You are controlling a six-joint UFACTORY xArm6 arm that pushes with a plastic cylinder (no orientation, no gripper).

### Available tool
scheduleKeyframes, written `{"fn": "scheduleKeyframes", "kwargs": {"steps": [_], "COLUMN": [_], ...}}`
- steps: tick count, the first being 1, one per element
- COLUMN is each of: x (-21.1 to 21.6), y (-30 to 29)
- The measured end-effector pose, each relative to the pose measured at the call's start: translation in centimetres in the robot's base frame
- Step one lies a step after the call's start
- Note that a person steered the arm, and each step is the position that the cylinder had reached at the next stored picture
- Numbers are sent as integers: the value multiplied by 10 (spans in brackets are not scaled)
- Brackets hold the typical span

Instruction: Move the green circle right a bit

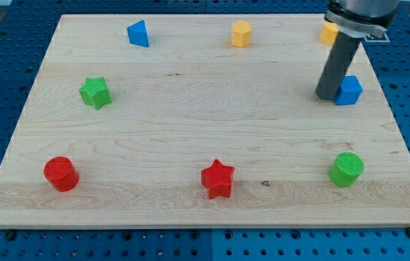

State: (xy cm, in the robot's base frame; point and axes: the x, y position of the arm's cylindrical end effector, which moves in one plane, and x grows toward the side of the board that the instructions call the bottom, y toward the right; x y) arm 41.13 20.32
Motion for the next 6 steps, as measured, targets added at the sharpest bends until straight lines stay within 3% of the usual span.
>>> {"fn": "scheduleKeyframes", "kwargs": {"steps": [1,4,6], "x": [12,120,160], "y": [-4,-70,-14]}}
